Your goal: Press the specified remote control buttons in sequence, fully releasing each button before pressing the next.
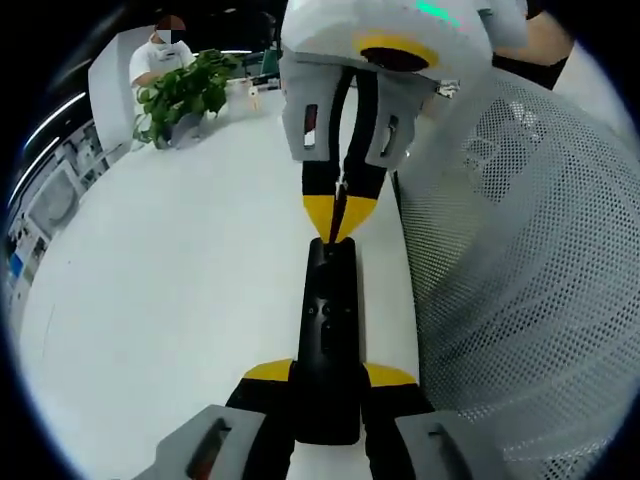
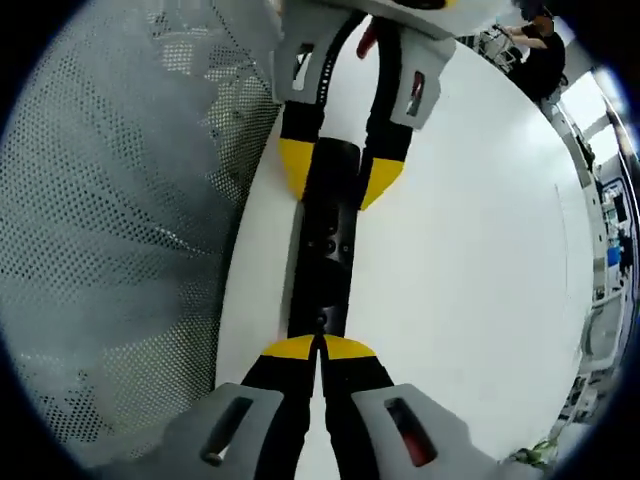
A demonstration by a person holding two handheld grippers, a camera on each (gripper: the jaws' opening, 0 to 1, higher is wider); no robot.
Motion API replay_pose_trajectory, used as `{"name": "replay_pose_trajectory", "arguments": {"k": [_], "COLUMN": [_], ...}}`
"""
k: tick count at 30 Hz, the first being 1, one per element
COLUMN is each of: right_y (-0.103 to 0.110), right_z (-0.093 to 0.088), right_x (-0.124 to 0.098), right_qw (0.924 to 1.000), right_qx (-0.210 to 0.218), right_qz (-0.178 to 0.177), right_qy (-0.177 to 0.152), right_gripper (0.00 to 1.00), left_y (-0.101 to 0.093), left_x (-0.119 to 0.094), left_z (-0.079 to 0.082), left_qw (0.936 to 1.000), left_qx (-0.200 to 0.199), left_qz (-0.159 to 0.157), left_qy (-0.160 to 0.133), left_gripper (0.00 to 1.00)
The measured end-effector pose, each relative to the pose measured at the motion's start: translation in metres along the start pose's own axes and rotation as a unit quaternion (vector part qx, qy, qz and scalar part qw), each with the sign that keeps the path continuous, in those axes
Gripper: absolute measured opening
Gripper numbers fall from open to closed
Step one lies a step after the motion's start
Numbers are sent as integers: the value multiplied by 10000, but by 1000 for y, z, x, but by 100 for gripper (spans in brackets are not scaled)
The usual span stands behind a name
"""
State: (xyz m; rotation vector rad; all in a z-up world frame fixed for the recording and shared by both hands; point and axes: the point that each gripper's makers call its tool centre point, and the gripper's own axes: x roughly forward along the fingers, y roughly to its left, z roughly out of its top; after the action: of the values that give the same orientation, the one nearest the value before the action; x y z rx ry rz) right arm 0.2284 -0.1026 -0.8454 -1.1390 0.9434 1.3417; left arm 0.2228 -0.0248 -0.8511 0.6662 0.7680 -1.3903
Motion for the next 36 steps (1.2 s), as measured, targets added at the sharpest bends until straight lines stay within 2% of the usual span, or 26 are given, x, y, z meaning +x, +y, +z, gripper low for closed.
{"name": "replay_pose_trajectory", "arguments": {"k": [3, 4, 5, 6, 12, 25, 29, 36], "right_y": [0, -1, -1, -2, -2, -1, -2, -2], "right_z": [0, -1, -1, -1, 3, 18, 16, 15], "right_x": [-1, -1, -1, -1, -2, 2, 1, 1], "right_qw": [9991, 9967, 9957, 9968, 9934, 9912, 9926, 9891], "right_qx": [392, 785, 901, 756, 957, 1052, 952, 1169], "right_qz": [-4, 20, 32, 28, -17, 49, 53, 72], "right_qy": [-188, -223, -234, -240, -626, -798, -749, -897], "right_gripper": [0, 0, 0, 0, 0, 0, 0, 0], "left_y": [0, 0, 0, 0, -1, 0, 0, 0], "left_x": [0, 0, 0, 0, -1, -1, 0, 0], "left_z": [0, 0, 0, 0, 0, -1, -1, 0], "left_qw": [10000, 10000, 10000, 10000, 10000, 10000, 10000, 10000], "left_qx": [0, 1, 4, 1, 8, 7, 13, 25], "left_qz": [0, 1, 1, 1, 3, 6, 9, 9], "left_qy": [-6, -7, -8, -9, -20, -12, -21, -28], "left_gripper": [25, 25, 25, 25, 25, 25, 25, 25]}}
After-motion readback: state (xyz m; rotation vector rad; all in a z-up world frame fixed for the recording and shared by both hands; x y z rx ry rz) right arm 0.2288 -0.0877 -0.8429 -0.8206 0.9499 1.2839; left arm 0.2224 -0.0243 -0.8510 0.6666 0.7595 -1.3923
